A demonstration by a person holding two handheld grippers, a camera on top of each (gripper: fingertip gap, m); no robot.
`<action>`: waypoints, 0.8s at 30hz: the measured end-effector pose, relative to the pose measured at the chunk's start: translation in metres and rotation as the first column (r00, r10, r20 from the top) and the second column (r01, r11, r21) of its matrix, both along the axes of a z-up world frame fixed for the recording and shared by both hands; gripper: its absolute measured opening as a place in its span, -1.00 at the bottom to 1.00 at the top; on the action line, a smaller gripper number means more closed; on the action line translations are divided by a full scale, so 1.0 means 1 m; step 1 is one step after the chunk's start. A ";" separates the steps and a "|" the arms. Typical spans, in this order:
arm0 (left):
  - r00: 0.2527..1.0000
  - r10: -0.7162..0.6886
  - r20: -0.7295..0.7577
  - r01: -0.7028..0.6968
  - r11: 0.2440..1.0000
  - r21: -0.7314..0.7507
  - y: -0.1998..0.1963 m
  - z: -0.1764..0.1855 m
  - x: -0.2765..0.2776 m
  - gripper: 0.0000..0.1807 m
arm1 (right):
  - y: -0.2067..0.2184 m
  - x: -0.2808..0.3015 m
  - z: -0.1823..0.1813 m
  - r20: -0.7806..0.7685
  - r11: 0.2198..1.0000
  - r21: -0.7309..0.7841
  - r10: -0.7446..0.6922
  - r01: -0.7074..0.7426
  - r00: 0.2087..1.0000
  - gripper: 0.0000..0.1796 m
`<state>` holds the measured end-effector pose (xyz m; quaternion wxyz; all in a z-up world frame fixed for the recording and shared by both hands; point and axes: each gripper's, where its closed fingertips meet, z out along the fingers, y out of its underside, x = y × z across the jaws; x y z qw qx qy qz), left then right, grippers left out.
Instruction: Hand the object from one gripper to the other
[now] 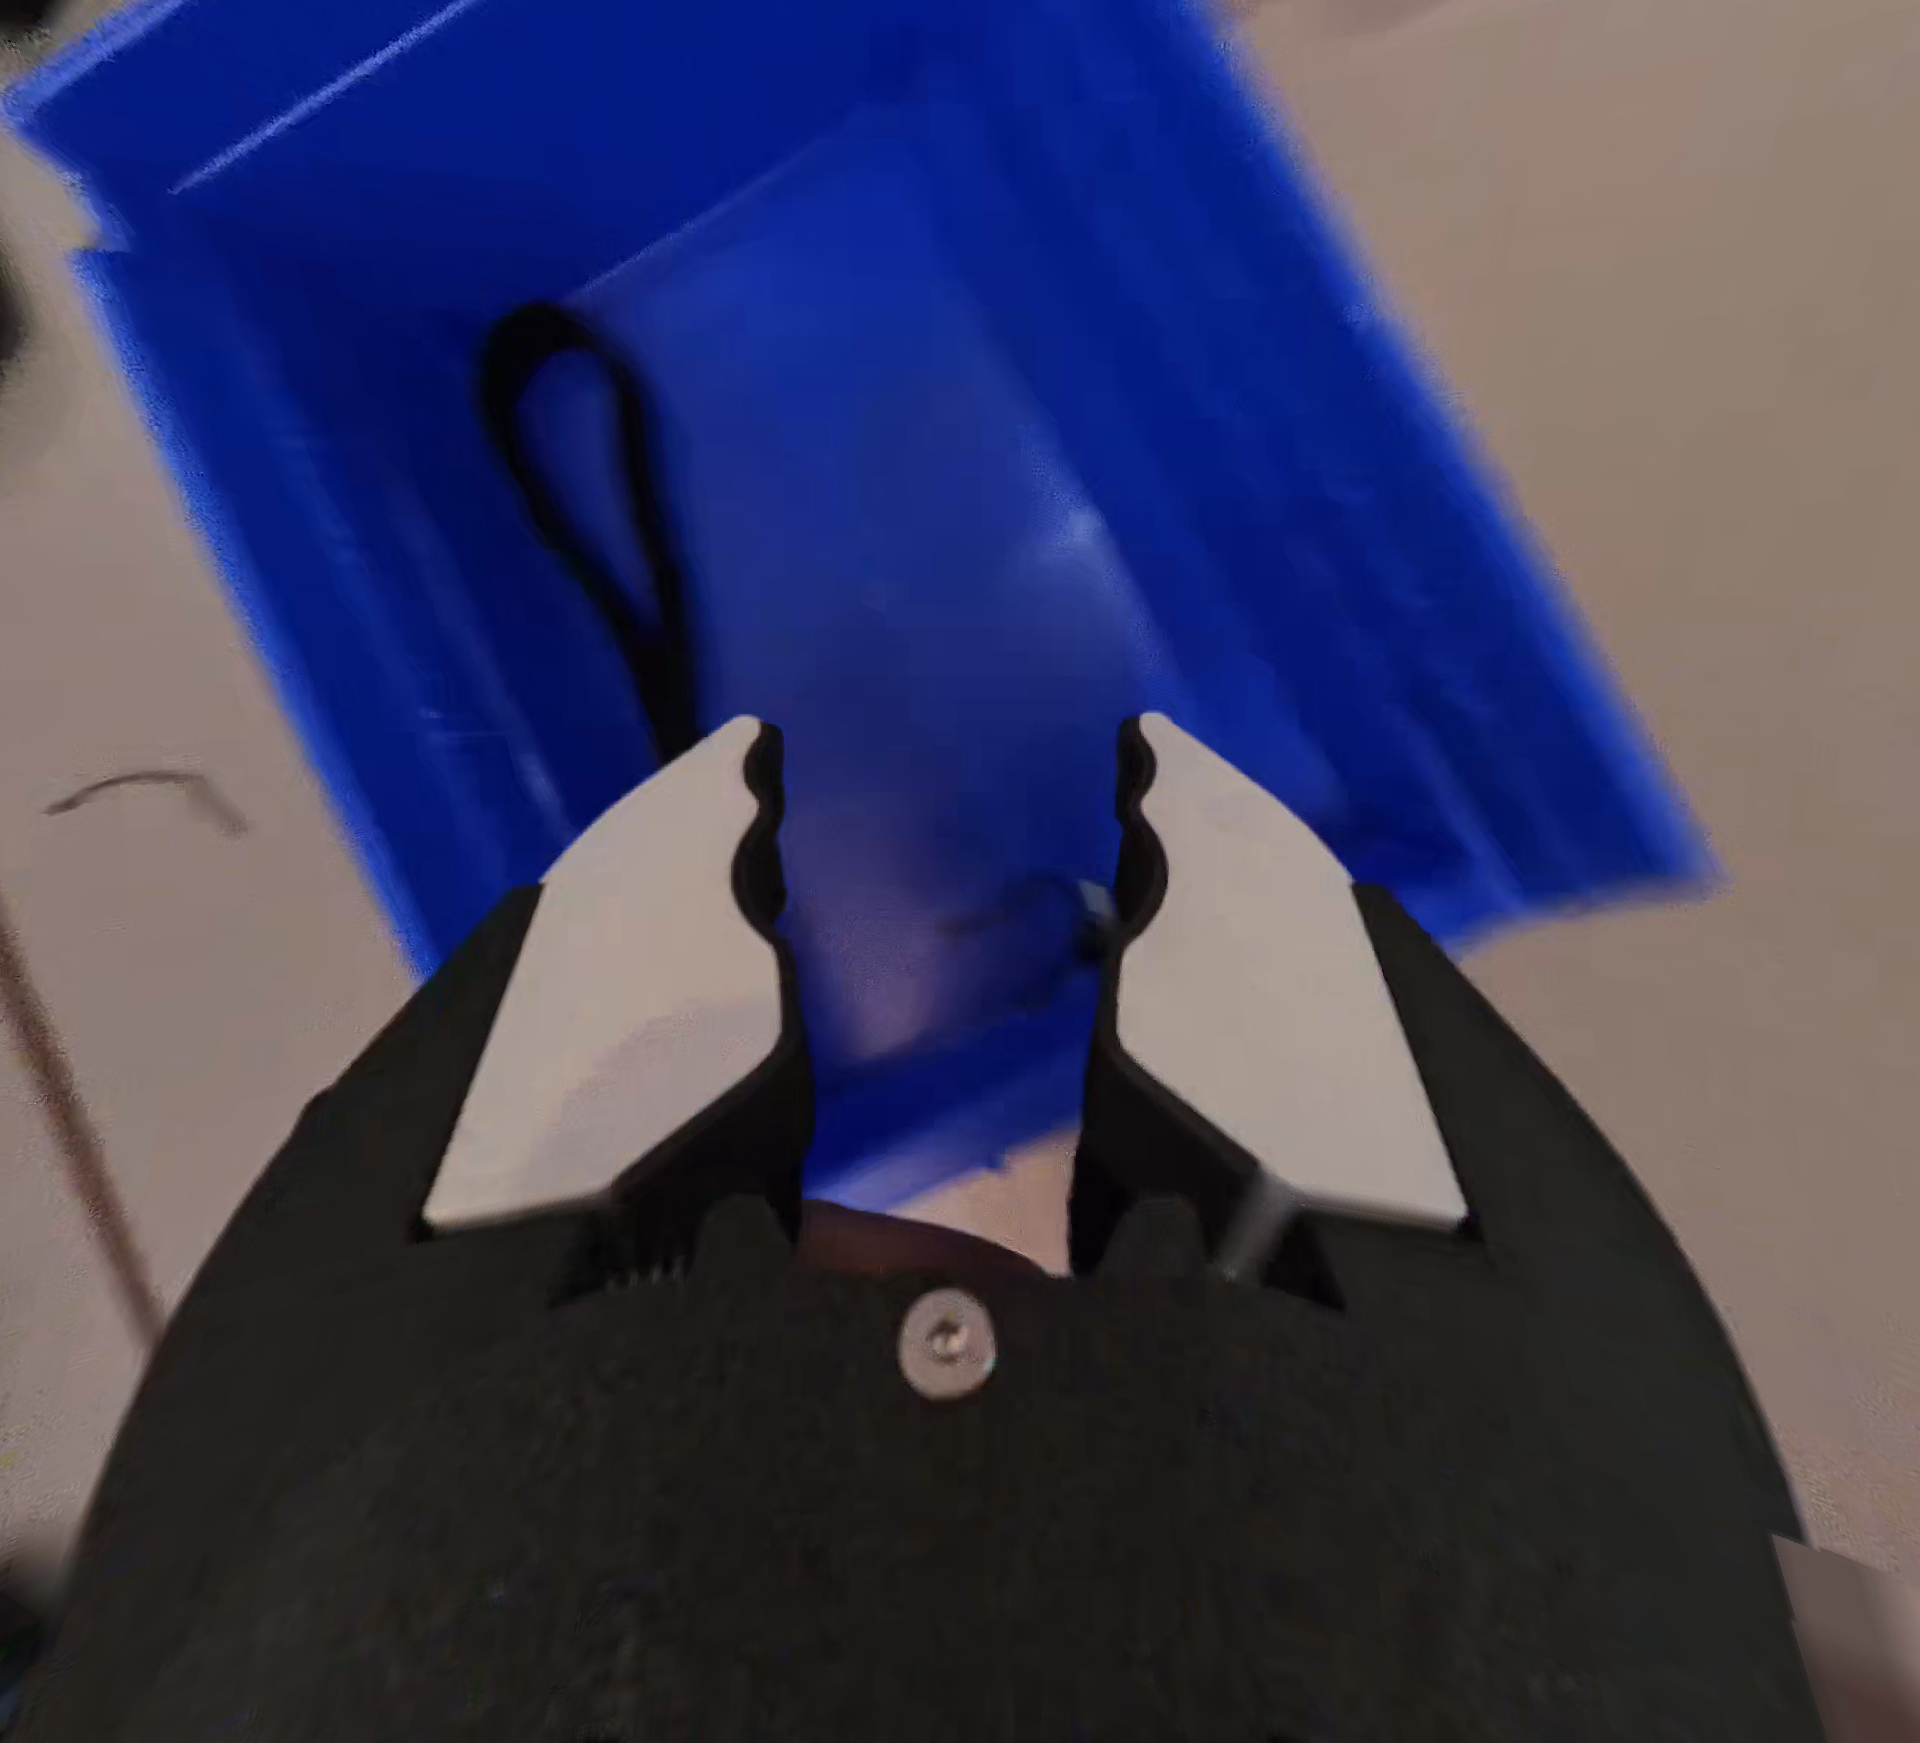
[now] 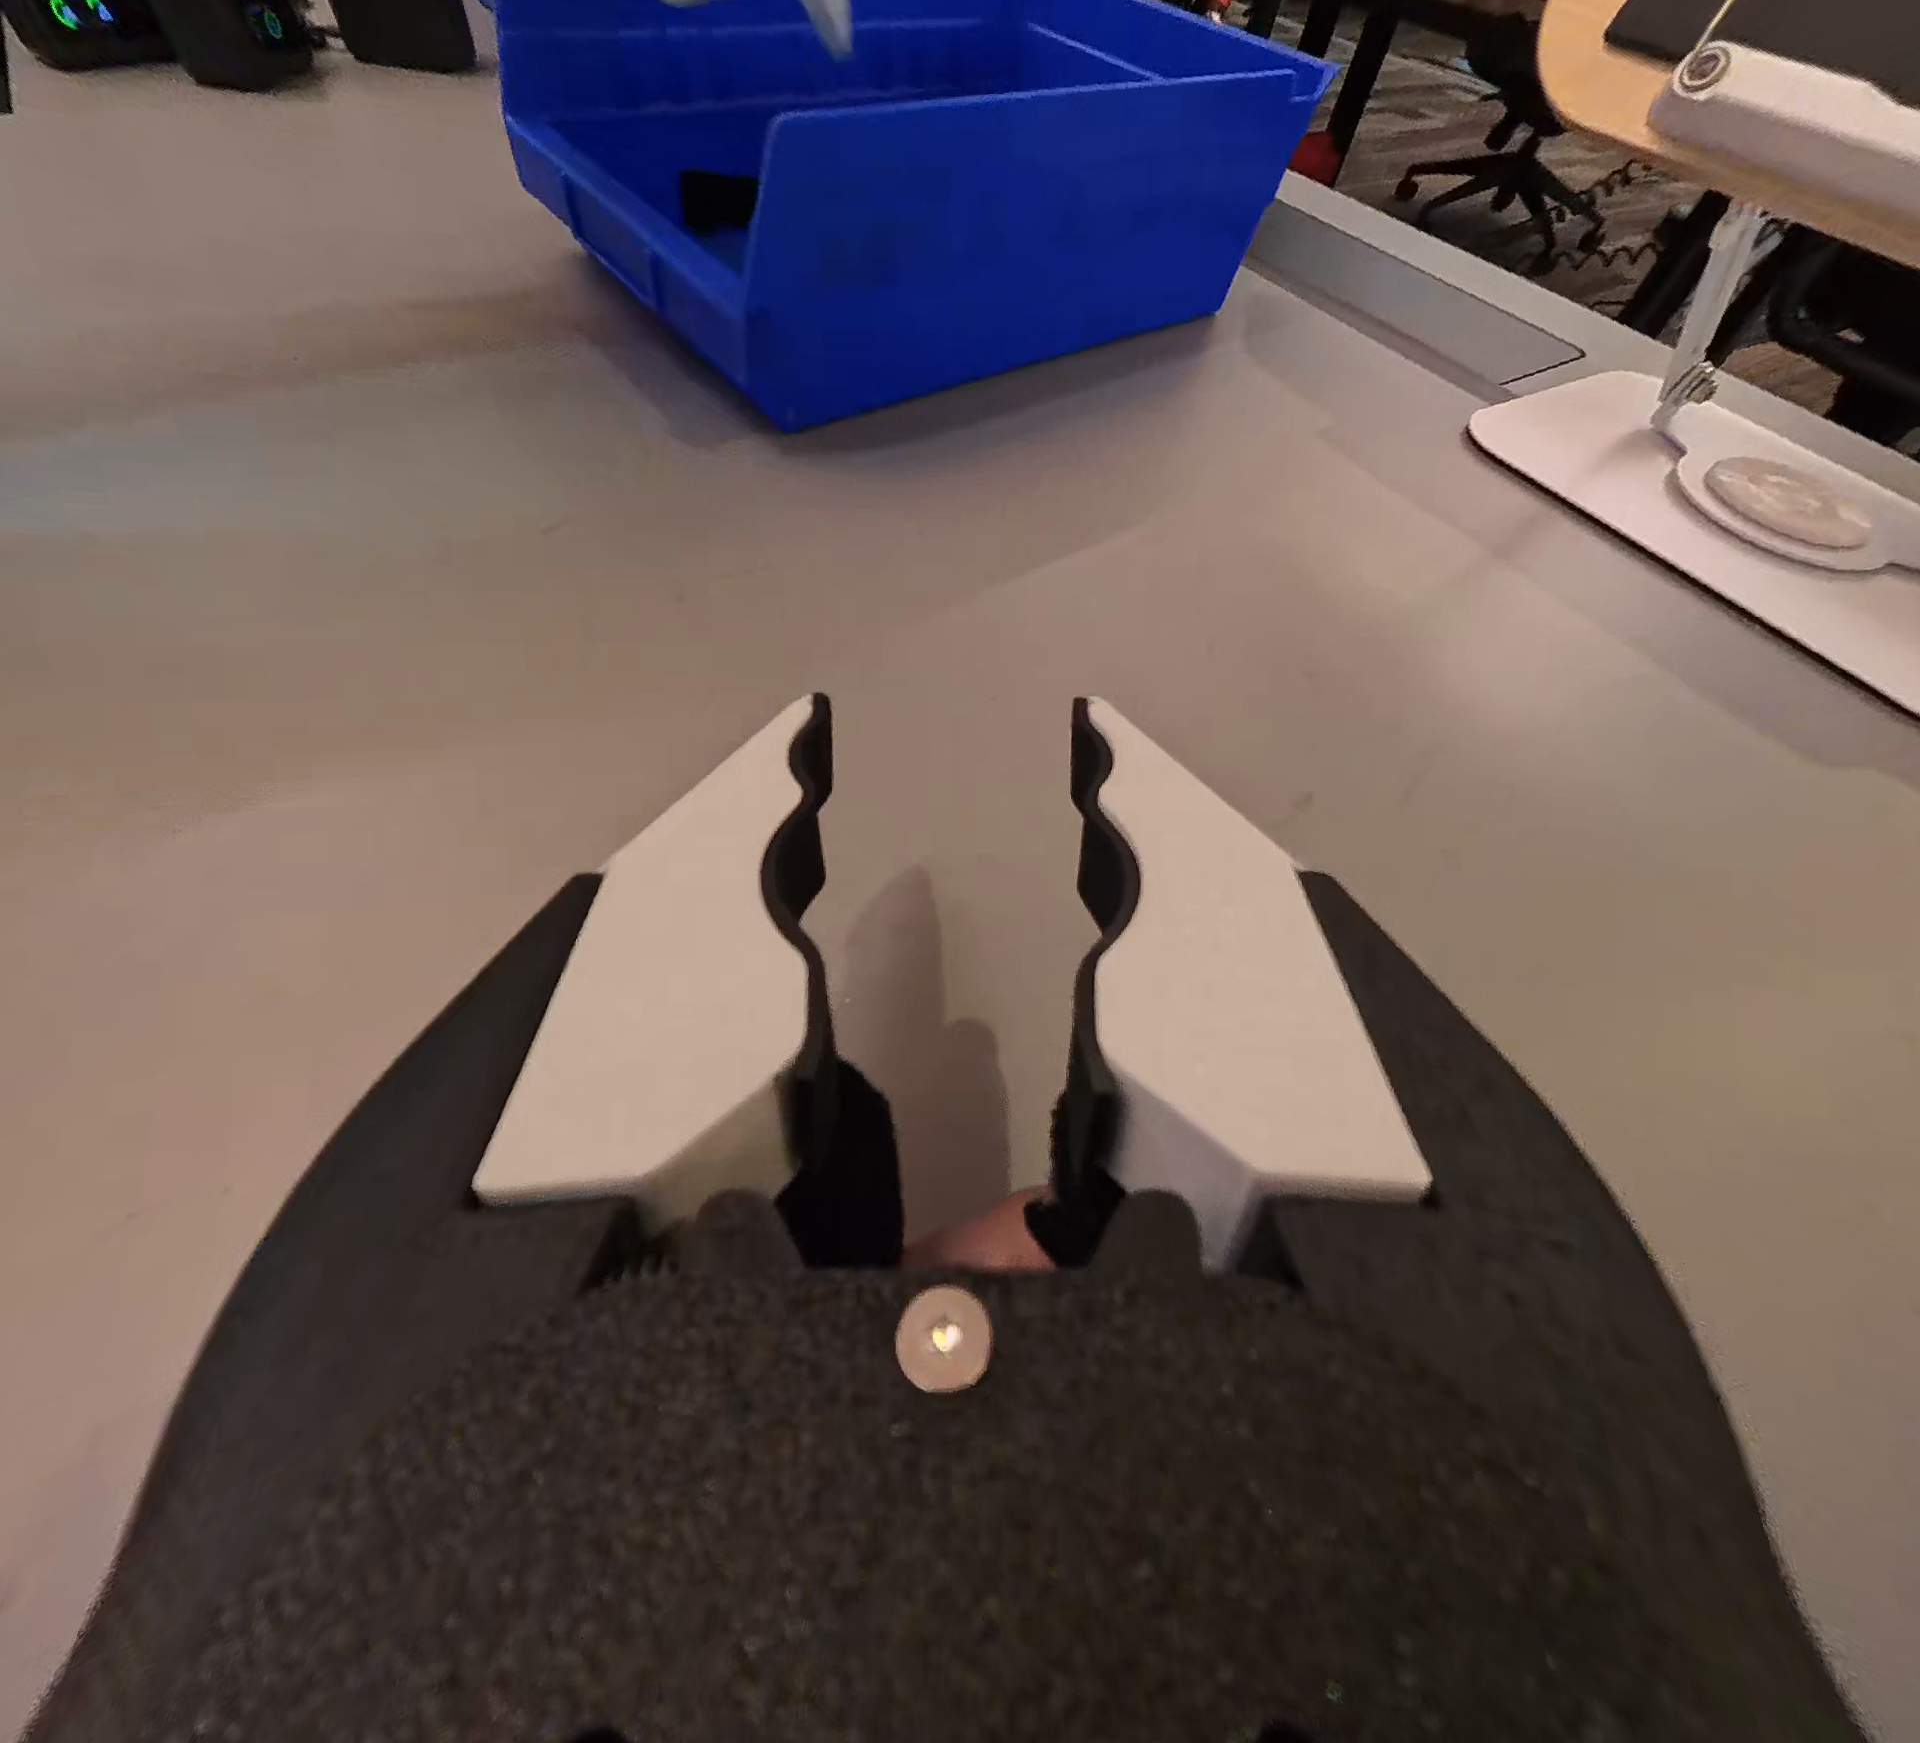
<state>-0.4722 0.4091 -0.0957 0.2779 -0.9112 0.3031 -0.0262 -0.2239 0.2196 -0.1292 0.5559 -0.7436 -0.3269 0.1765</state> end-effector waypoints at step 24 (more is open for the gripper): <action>0.950 0.245 -0.194 -0.147 0.898 0.415 0.082 0.012 -0.006 -0.97 | 0.000 0.005 0.017 -0.283 0.988 -0.129 0.047 -0.086 0.958 -0.51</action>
